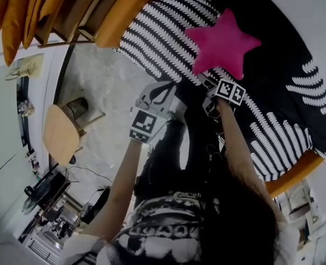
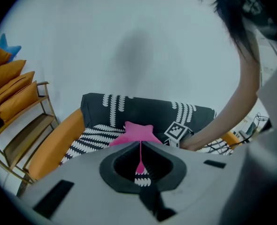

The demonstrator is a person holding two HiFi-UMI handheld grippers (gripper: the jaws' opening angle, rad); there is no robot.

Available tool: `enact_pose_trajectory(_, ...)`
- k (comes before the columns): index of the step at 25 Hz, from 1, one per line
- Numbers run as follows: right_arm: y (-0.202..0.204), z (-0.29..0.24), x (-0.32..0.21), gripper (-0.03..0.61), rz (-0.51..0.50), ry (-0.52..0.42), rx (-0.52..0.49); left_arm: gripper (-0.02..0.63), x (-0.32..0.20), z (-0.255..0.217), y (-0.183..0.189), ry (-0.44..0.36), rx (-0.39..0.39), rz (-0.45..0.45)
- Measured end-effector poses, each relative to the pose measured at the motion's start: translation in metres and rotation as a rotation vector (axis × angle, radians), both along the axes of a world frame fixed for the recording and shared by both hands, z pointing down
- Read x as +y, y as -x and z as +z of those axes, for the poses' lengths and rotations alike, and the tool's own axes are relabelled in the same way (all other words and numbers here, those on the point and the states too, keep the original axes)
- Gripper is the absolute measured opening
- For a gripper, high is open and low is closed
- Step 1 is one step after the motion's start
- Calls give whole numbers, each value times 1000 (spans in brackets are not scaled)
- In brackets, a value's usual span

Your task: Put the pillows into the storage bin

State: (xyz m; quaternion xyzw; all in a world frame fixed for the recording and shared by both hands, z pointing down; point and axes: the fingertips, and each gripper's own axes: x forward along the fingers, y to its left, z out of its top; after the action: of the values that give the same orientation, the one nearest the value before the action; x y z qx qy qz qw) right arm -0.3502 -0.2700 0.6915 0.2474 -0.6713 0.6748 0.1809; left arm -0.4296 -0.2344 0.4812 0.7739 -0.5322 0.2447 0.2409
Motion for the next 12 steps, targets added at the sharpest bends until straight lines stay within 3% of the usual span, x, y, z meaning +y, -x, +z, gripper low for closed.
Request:
enact_pose_trajectory(5, 10, 45, -17, 365, 55, 75, 46, 7, -6, 18, 1, 69, 9, 5)
enact_pose_trajectory(12, 28, 93, -25, 396, 21, 107, 104, 6, -17, 43, 6, 116, 22, -39)
